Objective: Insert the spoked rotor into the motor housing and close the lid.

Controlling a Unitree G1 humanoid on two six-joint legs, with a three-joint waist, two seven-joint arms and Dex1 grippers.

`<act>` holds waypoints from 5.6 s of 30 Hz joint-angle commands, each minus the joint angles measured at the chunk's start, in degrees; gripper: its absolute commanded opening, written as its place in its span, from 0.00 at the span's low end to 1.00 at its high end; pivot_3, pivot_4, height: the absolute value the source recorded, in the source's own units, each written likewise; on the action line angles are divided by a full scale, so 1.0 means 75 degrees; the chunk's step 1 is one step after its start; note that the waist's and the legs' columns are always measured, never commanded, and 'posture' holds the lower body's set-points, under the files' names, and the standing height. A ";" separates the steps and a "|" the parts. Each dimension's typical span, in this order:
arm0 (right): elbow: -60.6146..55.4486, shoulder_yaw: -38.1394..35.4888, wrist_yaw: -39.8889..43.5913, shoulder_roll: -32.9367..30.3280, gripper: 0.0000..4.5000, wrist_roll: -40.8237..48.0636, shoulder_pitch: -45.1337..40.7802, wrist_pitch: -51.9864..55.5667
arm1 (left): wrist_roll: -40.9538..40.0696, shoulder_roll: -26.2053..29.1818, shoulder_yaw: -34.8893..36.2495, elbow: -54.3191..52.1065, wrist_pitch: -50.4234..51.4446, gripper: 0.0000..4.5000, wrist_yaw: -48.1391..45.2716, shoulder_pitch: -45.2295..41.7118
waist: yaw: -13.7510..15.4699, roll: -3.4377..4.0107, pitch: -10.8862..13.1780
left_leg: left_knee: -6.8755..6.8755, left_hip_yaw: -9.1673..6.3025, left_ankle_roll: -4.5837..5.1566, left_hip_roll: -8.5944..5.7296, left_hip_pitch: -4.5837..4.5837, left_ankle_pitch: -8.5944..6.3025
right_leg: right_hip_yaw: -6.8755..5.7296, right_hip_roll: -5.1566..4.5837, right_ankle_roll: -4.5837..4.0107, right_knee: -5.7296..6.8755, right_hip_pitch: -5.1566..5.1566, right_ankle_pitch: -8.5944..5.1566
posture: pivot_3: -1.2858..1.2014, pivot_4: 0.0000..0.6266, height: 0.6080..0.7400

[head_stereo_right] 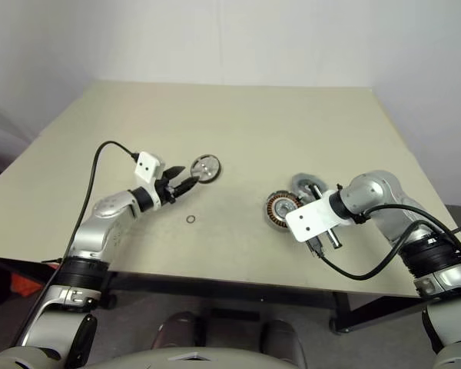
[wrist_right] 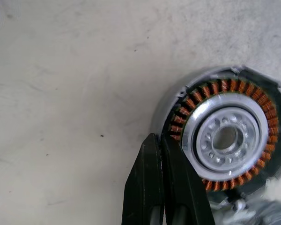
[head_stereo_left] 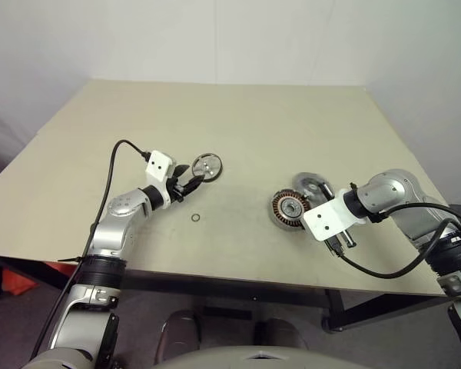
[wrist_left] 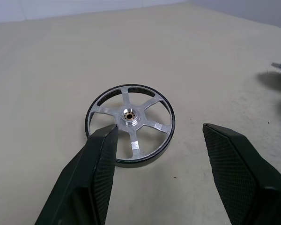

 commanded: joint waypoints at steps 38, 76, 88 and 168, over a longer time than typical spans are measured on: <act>0.0442 0.0524 -0.0745 0.2146 0.00 -0.0384 -0.1479 0.0211 | -0.0027 0.0037 0.0175 -0.0364 -0.0134 0.68 0.0221 0.0014 | -0.0137 -0.0001 0.0001 | 0.0000 0.0001 0.0013 0.0005 -0.0045 0.0031 | -0.0005 0.0001 -0.0016 0.0012 -0.0053 0.0010 | 0.52 0.00 1.00; -0.0313 -0.0285 -0.0445 0.2446 0.83 0.1692 -0.1609 0.2083 | -0.0080 0.0078 0.0190 -0.0478 0.0006 0.68 0.0200 0.0109 | -0.0137 -0.0001 0.0001 | 0.0001 0.0000 0.0010 0.0007 -0.0034 0.0031 | -0.0005 0.0002 -0.0017 0.0015 -0.0042 0.0011 | 0.52 0.00 1.00; 0.0738 -0.2220 -0.3525 0.3580 0.83 0.2493 -0.1196 0.4458 | -0.0362 0.1232 0.0232 -0.1938 0.0892 0.68 -0.0635 0.1329 | -0.0148 -0.0002 0.0000 | -0.0006 -0.0001 -0.0022 0.0006 -0.0011 0.0029 | -0.0005 0.0002 -0.0017 0.0014 -0.0023 0.0011 | 0.52 0.00 1.00; 0.2284 -0.2054 -0.4123 0.3683 0.84 0.2340 -0.1817 0.2946 | 0.0996 0.1488 -0.1380 -0.2047 0.1215 0.28 -0.0901 0.1967 | -0.0193 0.0016 -0.0012 | -0.0016 0.0000 -0.0031 0.0005 0.0018 0.0032 | -0.0003 0.0007 -0.0015 0.0010 -0.0001 0.0010 | 0.52 0.00 1.00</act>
